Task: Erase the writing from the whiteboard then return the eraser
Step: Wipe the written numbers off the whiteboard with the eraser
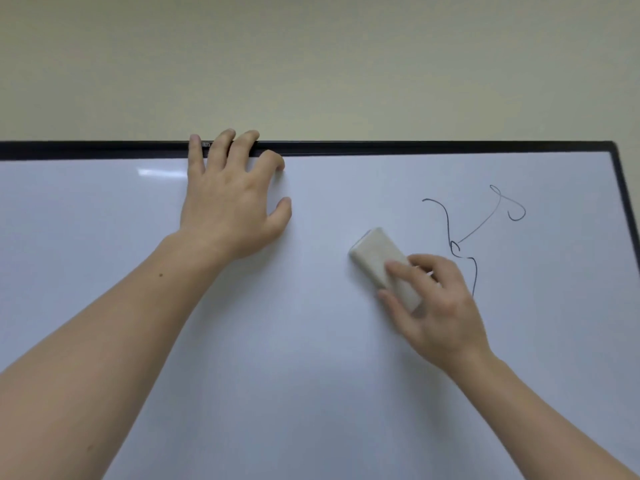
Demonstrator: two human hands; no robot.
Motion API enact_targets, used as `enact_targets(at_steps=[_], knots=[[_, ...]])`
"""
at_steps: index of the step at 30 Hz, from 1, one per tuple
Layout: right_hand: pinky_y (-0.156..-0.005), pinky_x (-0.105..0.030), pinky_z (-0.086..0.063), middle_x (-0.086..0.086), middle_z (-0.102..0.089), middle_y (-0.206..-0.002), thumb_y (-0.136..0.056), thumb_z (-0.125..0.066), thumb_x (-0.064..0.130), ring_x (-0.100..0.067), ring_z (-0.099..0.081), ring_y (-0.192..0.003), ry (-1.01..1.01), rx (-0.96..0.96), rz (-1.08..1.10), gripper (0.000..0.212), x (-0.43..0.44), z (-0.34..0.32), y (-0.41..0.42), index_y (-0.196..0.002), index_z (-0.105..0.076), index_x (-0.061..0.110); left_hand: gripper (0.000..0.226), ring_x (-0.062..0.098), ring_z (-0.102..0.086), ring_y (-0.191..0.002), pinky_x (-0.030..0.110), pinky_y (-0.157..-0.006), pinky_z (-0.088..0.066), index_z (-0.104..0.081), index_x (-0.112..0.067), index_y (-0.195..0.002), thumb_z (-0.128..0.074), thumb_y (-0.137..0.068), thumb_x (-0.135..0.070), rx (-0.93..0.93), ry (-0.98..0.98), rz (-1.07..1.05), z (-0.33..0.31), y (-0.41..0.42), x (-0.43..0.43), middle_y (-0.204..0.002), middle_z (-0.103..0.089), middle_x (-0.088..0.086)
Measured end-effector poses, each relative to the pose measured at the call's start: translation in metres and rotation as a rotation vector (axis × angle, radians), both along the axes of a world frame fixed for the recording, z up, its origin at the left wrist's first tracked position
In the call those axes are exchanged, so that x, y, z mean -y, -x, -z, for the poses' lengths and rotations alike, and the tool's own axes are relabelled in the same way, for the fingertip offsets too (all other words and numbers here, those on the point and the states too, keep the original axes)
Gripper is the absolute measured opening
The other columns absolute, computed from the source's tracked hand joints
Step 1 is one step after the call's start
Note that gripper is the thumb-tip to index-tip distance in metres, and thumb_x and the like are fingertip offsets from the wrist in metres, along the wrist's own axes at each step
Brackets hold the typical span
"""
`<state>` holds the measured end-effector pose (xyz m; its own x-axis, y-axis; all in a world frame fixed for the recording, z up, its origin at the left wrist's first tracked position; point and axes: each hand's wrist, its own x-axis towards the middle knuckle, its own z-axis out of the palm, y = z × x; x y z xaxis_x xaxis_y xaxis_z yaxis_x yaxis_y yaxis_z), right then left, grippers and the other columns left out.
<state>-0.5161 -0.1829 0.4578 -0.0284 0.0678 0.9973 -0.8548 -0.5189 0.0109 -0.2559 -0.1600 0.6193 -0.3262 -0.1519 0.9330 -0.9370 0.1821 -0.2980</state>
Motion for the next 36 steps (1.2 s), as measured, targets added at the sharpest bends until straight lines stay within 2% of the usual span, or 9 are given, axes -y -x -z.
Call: enact_targets(at_steps=[3, 5, 12, 16, 20, 25, 27, 30, 36], knots=[[-0.079, -0.026, -0.043, -0.008, -0.060, -0.108, -0.085, -0.076, 0.030, -0.028, -0.057, -0.103, -0.062, 0.274, -0.002, 0.033, 0.004, -0.008, 0.011, -0.116, -0.070, 0.019, 0.049, 0.039, -0.023, -0.148, 0.063, -0.120, -0.007, -0.054, -0.023, -0.123, -0.046, -0.083, -0.050, -0.006, 0.008, -0.001, 0.001, 0.002, 0.000, -0.156, -0.036, 0.015], [-0.080, -0.026, -0.042, -0.008, -0.060, -0.109, -0.085, -0.075, 0.029, -0.029, -0.056, -0.104, -0.070, 0.336, -0.038, 0.034, 0.004, -0.008, 0.002, -0.117, -0.068, 0.019, 0.047, 0.038, -0.022, -0.149, 0.064, -0.120, -0.006, -0.054, -0.023, -0.123, -0.048, -0.084, -0.049, 0.002, 0.007, 0.002, 0.002, 0.006, 0.001, -0.158, -0.035, 0.015], [-0.073, -0.041, -0.053, -0.016, -0.063, -0.110, -0.086, -0.073, 0.029, -0.032, -0.059, -0.090, 0.009, -0.222, -0.064, 0.030, -0.002, 0.029, -0.031, -0.114, -0.070, 0.018, 0.046, 0.037, -0.020, -0.151, 0.064, -0.120, -0.002, -0.054, -0.022, -0.125, -0.053, -0.087, -0.048, 0.089, 0.006, 0.042, 0.001, 0.048, 0.008, -0.160, -0.031, 0.014], [-0.073, -0.041, -0.052, -0.016, -0.064, -0.110, -0.087, -0.073, 0.029, -0.031, -0.059, -0.092, -0.005, -0.273, -0.039, 0.030, 0.003, 0.039, 0.007, -0.116, -0.070, 0.019, 0.046, 0.036, -0.017, -0.152, 0.063, -0.120, 0.000, -0.053, -0.023, -0.127, -0.054, -0.088, -0.047, 0.118, -0.003, 0.057, -0.001, 0.073, 0.013, -0.162, -0.028, 0.014], [-0.078, -0.035, -0.052, -0.010, -0.061, -0.108, -0.086, -0.071, 0.032, -0.029, -0.060, -0.091, -0.042, -0.007, -0.033, 0.031, 0.005, 0.034, 0.060, -0.113, -0.071, 0.018, 0.045, 0.035, -0.016, -0.152, 0.063, -0.120, 0.000, -0.052, -0.023, -0.127, -0.053, -0.088, -0.048, 0.123, 0.002, 0.063, -0.002, 0.089, 0.018, -0.163, -0.027, 0.013], [-0.091, -0.024, -0.040, -0.003, -0.060, -0.116, -0.086, -0.075, 0.029, -0.023, -0.057, -0.112, -0.160, 0.537, 0.005, 0.037, 0.012, 0.014, 0.113, -0.121, -0.066, 0.023, 0.045, 0.036, -0.016, -0.152, 0.062, -0.121, 0.001, -0.053, -0.023, -0.125, -0.052, -0.088, -0.049, 0.149, -0.006, 0.044, -0.004, 0.104, 0.022, -0.163, -0.026, 0.014], [-0.092, -0.023, -0.037, -0.004, -0.058, -0.120, -0.088, -0.073, 0.031, -0.024, -0.055, -0.116, -0.182, 0.639, -0.019, 0.038, 0.015, 0.009, 0.113, -0.124, -0.063, 0.023, 0.044, 0.036, -0.017, -0.151, 0.063, -0.121, 0.000, -0.053, -0.023, -0.124, -0.053, -0.088, -0.048, 0.154, -0.005, 0.039, -0.005, 0.108, 0.023, -0.162, -0.028, 0.015], [-0.088, -0.021, -0.041, -0.007, -0.059, -0.113, -0.086, -0.072, 0.030, -0.028, -0.058, -0.106, -0.089, 0.462, -0.014, 0.035, 0.014, 0.009, 0.078, -0.118, -0.066, 0.019, 0.040, 0.038, -0.022, -0.149, 0.063, -0.120, -0.001, -0.055, -0.022, -0.122, -0.052, -0.088, -0.042, 0.142, -0.005, 0.045, -0.006, 0.112, 0.023, -0.159, -0.033, 0.016], [-0.074, -0.040, -0.053, -0.013, -0.063, -0.108, -0.086, -0.072, 0.032, -0.030, -0.059, -0.089, 0.014, -0.106, -0.024, 0.031, 0.012, 0.003, 0.037, -0.114, -0.070, 0.019, 0.038, 0.043, -0.044, -0.128, 0.066, -0.117, -0.013, -0.062, -0.016, -0.113, -0.042, -0.082, -0.024, 0.101, 0.059, 0.091, -0.010, 0.118, 0.024, -0.140, -0.052, 0.017]])
